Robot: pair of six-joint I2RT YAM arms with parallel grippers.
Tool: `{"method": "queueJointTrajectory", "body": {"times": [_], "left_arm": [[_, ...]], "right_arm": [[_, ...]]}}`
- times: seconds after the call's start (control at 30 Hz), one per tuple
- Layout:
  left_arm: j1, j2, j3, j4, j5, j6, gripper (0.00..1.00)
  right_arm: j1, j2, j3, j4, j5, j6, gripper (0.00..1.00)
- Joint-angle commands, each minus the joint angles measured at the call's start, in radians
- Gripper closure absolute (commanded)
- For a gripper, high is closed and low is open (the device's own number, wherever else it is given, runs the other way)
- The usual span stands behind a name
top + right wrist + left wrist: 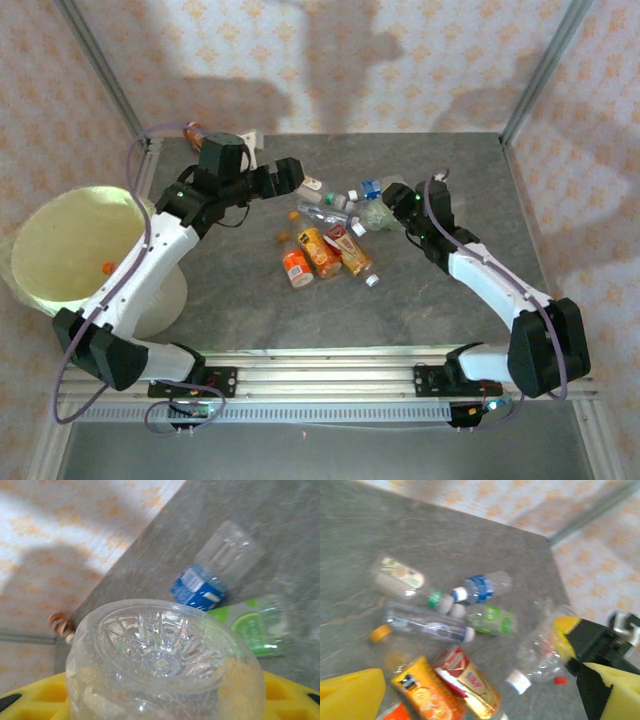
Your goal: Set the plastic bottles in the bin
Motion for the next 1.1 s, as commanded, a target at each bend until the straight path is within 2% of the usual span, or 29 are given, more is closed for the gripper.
{"method": "queueJointTrajectory", "body": {"times": [0.0, 0.23, 0.47, 0.57, 0.73, 0.9, 1.07], "left_arm": [[-0.064, 0.012, -0.06, 0.17, 0.166, 0.162, 0.0], [-0.151, 0.105, 0.001, 0.073, 0.257, 0.392, 0.0], [-0.219, 0.238, 0.126, -0.062, 0.129, 0.531, 0.0], [-0.24, 0.277, 0.151, -0.072, 0.152, 0.578, 0.03], [-0.252, 0.295, 0.152, -0.031, 0.23, 0.584, 0.12], [-0.253, 0.298, 0.136, 0.019, 0.212, 0.561, 0.2], [-0.252, 0.285, 0.095, 0.11, 0.176, 0.51, 0.33]], "right_arm": [[0.042, -0.04, 0.059, 0.09, -0.072, -0.041, 0.52], [0.093, -0.047, 0.089, 0.162, -0.144, -0.011, 0.51], [0.123, -0.045, 0.118, 0.165, -0.186, -0.004, 0.5], [0.131, -0.045, 0.121, 0.167, -0.191, -0.006, 0.5], [0.134, -0.045, 0.118, 0.169, -0.19, -0.003, 0.5], [0.133, -0.041, 0.121, 0.178, -0.211, -0.001, 0.5], [0.133, -0.039, 0.121, 0.181, -0.24, 0.003, 0.5]]}}
